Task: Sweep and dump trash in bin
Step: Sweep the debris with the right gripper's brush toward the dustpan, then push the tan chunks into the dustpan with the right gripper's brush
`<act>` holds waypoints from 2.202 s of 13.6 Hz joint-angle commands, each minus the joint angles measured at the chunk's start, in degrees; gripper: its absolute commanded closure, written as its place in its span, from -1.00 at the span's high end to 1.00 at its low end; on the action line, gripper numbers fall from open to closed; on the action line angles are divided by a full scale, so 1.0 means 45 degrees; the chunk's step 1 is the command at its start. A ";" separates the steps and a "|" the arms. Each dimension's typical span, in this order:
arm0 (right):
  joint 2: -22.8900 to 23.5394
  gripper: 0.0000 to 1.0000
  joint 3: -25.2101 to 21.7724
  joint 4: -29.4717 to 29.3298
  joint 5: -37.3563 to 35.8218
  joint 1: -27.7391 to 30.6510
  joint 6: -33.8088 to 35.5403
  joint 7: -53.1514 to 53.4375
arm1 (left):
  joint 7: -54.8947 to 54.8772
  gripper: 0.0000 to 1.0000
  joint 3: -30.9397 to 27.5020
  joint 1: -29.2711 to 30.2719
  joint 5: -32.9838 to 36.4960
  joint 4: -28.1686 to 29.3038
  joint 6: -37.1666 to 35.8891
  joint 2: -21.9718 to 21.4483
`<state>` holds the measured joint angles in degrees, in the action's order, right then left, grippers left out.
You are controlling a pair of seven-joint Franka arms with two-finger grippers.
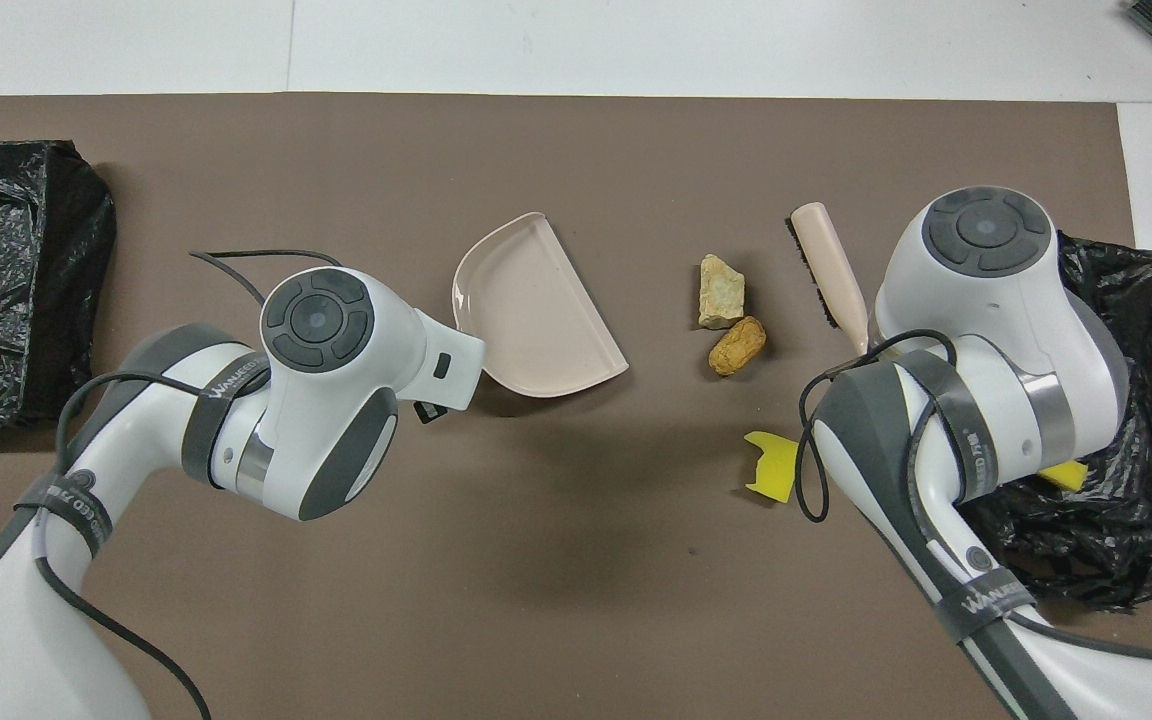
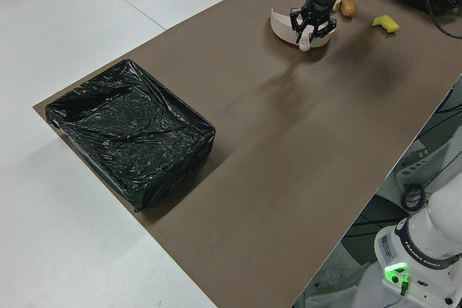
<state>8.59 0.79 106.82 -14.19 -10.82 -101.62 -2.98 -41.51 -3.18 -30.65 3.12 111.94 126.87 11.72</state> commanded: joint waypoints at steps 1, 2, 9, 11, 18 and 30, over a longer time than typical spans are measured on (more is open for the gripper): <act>0.0004 -1.00 0.0117 0.0051 -0.0400 0.0859 -0.0112 -0.1851 | -0.3085 -1.00 0.0081 0.0382 0.0788 0.0105 -0.0381 -0.0241; 0.0062 -1.00 0.0117 0.0128 -0.0497 0.0920 -0.0190 -0.2071 | -0.3601 -1.00 0.0081 0.0423 0.0809 0.0066 -0.0381 -0.0222; 0.0609 -1.00 0.0176 0.1142 -0.0167 0.0571 -0.0853 -0.0883 | -0.3978 -1.00 0.0140 0.0170 0.1493 0.0085 -0.0303 -0.0085; 0.0707 -1.00 0.0176 0.1689 0.0301 0.0298 -0.1438 -0.0532 | -0.3978 -1.00 0.0140 0.0092 0.1493 0.0124 -0.0400 -0.0143; 0.0981 -1.00 0.0176 0.1692 0.2037 -0.1049 -0.2064 0.0017 | -0.3550 -1.00 0.0140 -0.0182 0.1474 0.0358 -0.0381 -0.0260; 0.0922 -1.00 0.0195 0.1672 0.7171 -0.3374 -0.3489 -0.0003 | -0.3275 -1.00 0.0159 -0.0026 0.1415 0.0397 -0.0284 -0.0261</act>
<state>12.79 1.56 114.15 13.75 -25.05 -115.20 -3.40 -57.11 -2.23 -30.64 8.68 112.48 126.01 11.58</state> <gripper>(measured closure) 0.736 0.687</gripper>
